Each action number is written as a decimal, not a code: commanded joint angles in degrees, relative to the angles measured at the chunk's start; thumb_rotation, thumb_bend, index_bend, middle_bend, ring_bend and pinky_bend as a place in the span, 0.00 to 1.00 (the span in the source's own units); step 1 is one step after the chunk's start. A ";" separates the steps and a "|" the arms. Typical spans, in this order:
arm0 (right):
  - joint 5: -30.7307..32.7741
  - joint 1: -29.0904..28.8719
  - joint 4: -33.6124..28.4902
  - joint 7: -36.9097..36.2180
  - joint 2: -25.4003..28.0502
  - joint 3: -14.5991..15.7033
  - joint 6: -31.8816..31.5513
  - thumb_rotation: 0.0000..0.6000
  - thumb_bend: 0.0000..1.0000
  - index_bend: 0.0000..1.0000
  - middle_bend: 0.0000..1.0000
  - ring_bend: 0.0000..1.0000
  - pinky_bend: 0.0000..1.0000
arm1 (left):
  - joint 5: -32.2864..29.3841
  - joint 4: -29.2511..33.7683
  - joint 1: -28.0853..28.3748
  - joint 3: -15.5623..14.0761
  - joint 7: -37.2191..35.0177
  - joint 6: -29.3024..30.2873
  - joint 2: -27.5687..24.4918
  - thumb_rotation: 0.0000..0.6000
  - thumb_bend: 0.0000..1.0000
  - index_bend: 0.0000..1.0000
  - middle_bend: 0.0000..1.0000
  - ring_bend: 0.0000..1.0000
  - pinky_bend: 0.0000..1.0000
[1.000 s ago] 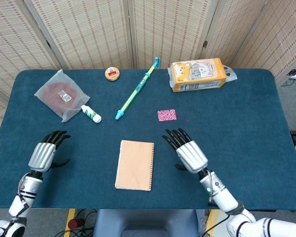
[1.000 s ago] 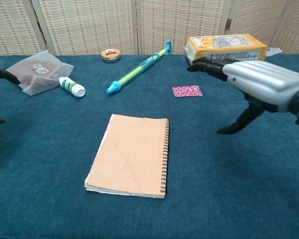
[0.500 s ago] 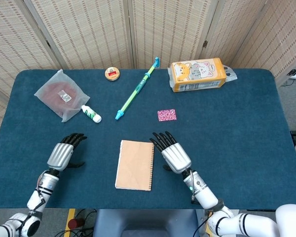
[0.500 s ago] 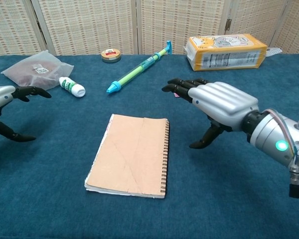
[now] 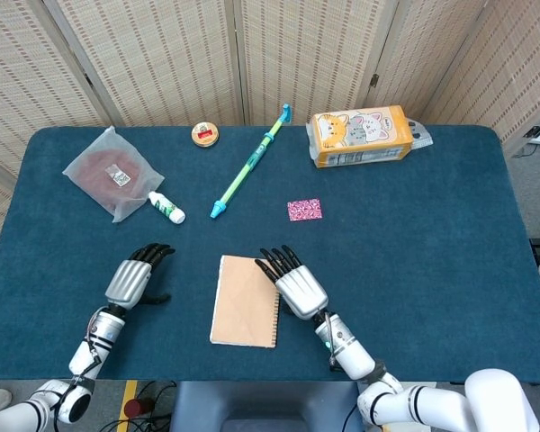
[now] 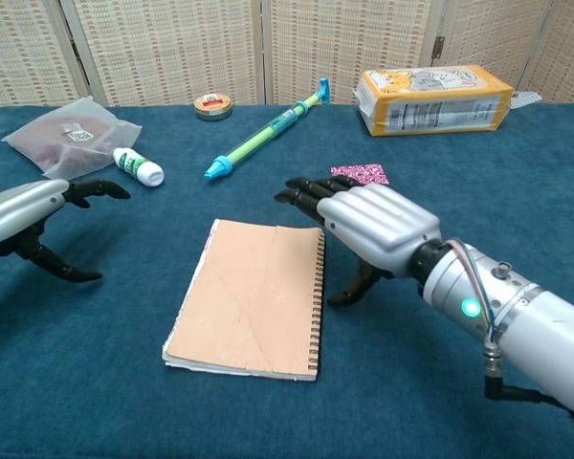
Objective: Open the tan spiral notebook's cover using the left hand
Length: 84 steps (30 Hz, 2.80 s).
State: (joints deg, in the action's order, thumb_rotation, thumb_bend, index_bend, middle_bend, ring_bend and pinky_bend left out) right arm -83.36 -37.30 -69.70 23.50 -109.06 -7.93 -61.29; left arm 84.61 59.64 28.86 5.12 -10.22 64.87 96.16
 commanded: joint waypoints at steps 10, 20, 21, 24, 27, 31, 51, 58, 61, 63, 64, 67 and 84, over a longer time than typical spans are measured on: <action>-1.07 -2.09 5.13 -1.61 -4.81 -0.85 -1.26 1.00 0.00 0.00 0.00 0.00 0.00 | 1.10 -3.03 1.04 -1.07 -1.90 -0.13 2.27 1.00 0.17 0.19 0.18 0.14 0.22; -1.37 -3.99 7.76 -2.88 -7.35 -2.04 -1.46 1.00 0.00 0.00 0.00 0.00 0.00 | 3.43 -8.79 2.58 -2.37 -2.74 0.46 5.41 1.00 0.17 0.18 0.18 0.14 0.22; -1.31 -4.13 7.96 -2.83 -7.47 -2.09 -1.35 1.00 0.00 0.00 0.00 0.00 0.00 | 3.66 -9.70 2.71 -2.53 -2.60 0.55 5.81 1.00 0.17 0.18 0.18 0.14 0.22; -1.15 -4.57 8.41 -2.62 -7.75 -2.30 -1.10 1.00 0.00 0.00 0.00 0.00 0.00 | 3.95 -11.73 3.02 -2.93 -4.00 0.27 6.90 1.00 0.17 0.18 0.18 0.14 0.22; -1.03 -4.78 8.73 -2.73 -7.92 -2.56 -1.28 1.00 0.00 0.00 0.00 0.00 0.00 | 4.45 -13.54 3.36 -3.25 -5.11 0.56 7.81 1.00 0.17 0.18 0.18 0.14 0.22; -0.77 -5.07 9.09 -2.90 -8.01 -2.97 -1.47 1.00 0.00 0.00 0.00 0.00 0.00 | 5.02 -14.54 3.85 -3.59 -6.33 0.83 8.70 1.00 0.17 0.17 0.18 0.14 0.22; -0.32 -6.67 10.53 -2.56 -8.67 -3.46 -1.29 1.00 0.00 0.00 0.00 0.00 0.00 | 7.52 -20.35 4.73 -4.87 -15.95 5.38 12.81 1.00 0.17 0.17 0.18 0.14 0.22; -0.24 -7.00 10.71 -2.39 -8.78 -3.44 -1.38 1.00 0.00 0.00 0.00 0.00 0.00 | 7.80 -22.27 5.01 -5.06 -18.95 6.27 14.21 1.00 0.17 0.15 0.17 0.14 0.22; -0.22 -7.05 10.90 -2.49 -8.82 -3.37 -1.46 1.00 0.00 0.00 0.00 0.00 0.00 | 7.86 -22.99 5.10 -5.14 -19.52 6.48 14.62 1.00 0.17 0.15 0.17 0.14 0.22; -0.20 -7.07 10.98 -2.54 -8.80 -3.34 -1.51 1.00 0.00 0.00 0.00 0.00 0.00 | 7.83 -23.28 5.06 -5.09 -20.27 6.92 14.76 1.00 0.17 0.15 0.17 0.14 0.22; -0.21 -7.08 10.99 -2.57 -8.79 -3.35 -1.59 1.00 0.00 0.00 0.00 0.00 0.00 | 7.78 -23.21 4.99 -5.00 -20.91 7.26 14.73 1.00 0.17 0.15 0.17 0.14 0.22; -0.37 -7.19 11.14 -2.79 -8.82 -3.39 -1.94 1.00 0.00 0.00 0.00 0.00 0.00 | 8.06 -22.77 5.01 -5.11 -23.34 8.25 14.38 1.00 0.17 0.15 0.17 0.14 0.22; -2.02 -7.61 12.70 -3.11 -9.31 -2.69 -3.93 1.00 0.00 0.00 0.00 0.00 0.00 | 8.15 -22.20 6.02 -5.23 -30.60 8.19 14.19 1.00 0.18 0.23 0.17 0.14 0.22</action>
State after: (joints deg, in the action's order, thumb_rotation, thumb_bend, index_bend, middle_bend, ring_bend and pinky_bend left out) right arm -85.32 -44.90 -57.06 20.39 -118.33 -10.65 -65.15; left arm 92.70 37.67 34.81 -0.04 -40.54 73.01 110.25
